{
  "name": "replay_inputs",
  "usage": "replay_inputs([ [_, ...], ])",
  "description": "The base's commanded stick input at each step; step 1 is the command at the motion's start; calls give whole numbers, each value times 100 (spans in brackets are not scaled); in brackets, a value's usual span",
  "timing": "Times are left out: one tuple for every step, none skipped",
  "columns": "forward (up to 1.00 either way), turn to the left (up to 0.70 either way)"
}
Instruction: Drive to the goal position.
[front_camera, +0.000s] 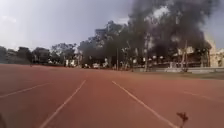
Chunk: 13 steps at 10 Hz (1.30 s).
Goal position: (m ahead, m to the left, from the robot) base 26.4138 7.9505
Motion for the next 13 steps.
replay_inputs([
  [70, 0],
  [70, 0],
  [70, 0],
  [70, 0],
  [70, 0],
  [70, 0],
  [70, 0],
  [70, 0],
  [70, 0],
  [70, 0],
  [70, 0],
  [70, 0],
  [70, 0],
])
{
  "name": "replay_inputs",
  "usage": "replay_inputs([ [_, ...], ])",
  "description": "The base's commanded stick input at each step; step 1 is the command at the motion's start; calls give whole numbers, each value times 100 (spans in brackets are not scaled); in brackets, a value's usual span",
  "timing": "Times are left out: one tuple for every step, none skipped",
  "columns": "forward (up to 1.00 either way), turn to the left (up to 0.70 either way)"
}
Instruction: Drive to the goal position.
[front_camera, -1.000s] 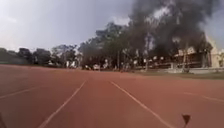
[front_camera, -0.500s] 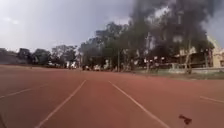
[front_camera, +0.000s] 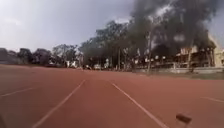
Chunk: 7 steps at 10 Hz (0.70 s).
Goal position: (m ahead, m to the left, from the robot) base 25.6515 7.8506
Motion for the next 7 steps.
replay_inputs([
  [70, 0],
  [70, 0],
  [70, 0],
  [70, 0],
  [70, 0],
  [70, 0],
  [70, 0],
])
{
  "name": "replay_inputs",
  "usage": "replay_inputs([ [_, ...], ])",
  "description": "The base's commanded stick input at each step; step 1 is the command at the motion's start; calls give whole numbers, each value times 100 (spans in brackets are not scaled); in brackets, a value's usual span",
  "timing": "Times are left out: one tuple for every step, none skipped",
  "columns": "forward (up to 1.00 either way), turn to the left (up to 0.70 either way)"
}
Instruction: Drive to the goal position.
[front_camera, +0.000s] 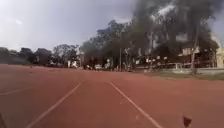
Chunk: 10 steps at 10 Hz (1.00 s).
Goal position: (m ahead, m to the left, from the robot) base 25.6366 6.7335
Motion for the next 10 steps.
replay_inputs([
  [70, 0],
  [70, 0],
  [70, 0],
  [70, 0],
  [70, 0],
  [70, 0],
  [70, 0],
  [70, 0],
  [70, 0],
  [70, 0],
])
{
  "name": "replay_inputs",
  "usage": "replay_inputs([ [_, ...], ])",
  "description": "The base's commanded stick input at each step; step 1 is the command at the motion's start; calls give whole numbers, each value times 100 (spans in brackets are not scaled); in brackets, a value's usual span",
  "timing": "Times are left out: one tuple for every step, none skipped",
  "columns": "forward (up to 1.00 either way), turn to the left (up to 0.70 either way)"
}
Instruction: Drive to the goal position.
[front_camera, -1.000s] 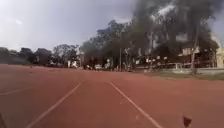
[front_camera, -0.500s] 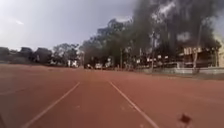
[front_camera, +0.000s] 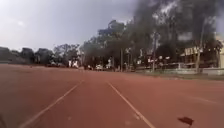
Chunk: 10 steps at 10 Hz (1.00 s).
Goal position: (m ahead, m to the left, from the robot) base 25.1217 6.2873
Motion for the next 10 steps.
replay_inputs([
  [70, 0],
  [70, 0],
  [70, 0],
  [70, 0],
  [70, 0],
  [70, 0],
  [70, 0],
  [70, 0],
  [70, 0],
  [70, 0],
])
